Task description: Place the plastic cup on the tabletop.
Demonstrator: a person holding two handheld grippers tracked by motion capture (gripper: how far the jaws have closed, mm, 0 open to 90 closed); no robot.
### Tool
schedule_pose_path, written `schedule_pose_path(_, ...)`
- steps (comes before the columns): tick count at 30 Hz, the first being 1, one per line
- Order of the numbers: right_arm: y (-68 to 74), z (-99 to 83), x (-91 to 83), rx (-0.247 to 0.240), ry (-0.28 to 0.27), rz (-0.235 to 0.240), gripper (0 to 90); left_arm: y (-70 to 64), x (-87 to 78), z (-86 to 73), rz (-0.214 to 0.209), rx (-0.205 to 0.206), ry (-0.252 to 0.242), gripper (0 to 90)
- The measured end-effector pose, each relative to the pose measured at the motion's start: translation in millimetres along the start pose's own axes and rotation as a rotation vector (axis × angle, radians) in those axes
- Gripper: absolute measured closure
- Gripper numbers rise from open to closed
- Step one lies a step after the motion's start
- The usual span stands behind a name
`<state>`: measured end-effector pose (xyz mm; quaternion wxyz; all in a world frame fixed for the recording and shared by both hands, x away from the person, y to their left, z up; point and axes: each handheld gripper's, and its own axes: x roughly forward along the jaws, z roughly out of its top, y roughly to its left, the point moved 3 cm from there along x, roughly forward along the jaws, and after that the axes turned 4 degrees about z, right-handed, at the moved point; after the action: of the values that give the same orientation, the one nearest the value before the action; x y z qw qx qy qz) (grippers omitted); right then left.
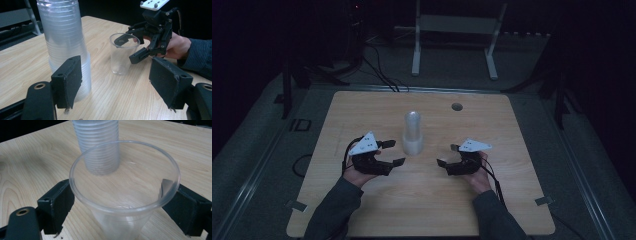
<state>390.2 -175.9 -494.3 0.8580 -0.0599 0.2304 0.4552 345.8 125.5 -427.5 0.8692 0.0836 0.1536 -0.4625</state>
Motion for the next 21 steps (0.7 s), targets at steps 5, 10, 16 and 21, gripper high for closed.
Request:
schedule_pose_path(5, -0.5, -2.3, -0.2, 0.003, 0.009, 0.000, 13.2, -0.2, 0.5, -0.2, -0.001, 0.000, 0.000, 26.4)
schedule_pose_path(10, -0.5, -5.5, -3.5, 0.010, 0.013, -0.005, 13.2, -0.1, 0.5, -0.2, -0.002, 0.000, 0.000, 26.4)
schedule_pose_path(16, 1.3, -7.2, -7.6, 0.003, 0.016, -0.013, 12.8, -0.3, 0.7, -0.4, -0.003, -0.001, 0.002, 26.4)
schedule_pose_path(21, -0.2, -8.2, -13.5, 0.005, 0.004, -0.020, 12.9, -0.2, 0.7, -0.5, -0.003, -0.001, 0.003, 26.5)
